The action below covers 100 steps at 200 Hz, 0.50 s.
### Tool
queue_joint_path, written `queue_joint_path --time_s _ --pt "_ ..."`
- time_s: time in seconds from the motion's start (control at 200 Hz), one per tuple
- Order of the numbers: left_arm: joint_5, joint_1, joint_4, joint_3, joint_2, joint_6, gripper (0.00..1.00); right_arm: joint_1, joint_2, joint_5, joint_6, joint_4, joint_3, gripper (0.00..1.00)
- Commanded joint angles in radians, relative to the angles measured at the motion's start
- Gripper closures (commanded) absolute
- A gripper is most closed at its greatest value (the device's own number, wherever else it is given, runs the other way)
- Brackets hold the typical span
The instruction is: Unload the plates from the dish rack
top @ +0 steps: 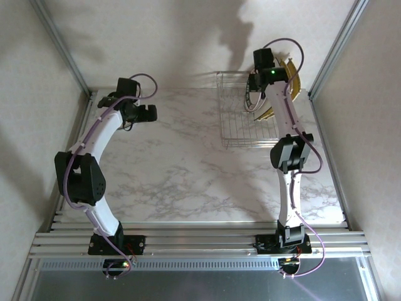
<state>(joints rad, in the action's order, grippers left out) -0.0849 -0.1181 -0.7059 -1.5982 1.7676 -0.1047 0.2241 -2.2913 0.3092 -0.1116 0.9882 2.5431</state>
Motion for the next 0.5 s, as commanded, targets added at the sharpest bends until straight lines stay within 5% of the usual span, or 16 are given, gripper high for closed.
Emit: queue_joint_path --time_s 0.0,0.24,0.496 --pt "-0.029 -0.015 0.021 0.031 -0.050 -0.016 0.00 0.035 0.146 -0.050 -0.005 -0.012 -0.050 1.00" --pt "-0.023 -0.031 0.030 0.087 -0.095 -0.020 0.00 0.057 0.408 -0.128 -0.030 -0.044 -0.340 1.00" --pt "-0.012 -0.058 0.037 0.118 -0.117 -0.032 0.00 0.058 0.754 -0.357 -0.145 -0.237 -0.826 1.00"
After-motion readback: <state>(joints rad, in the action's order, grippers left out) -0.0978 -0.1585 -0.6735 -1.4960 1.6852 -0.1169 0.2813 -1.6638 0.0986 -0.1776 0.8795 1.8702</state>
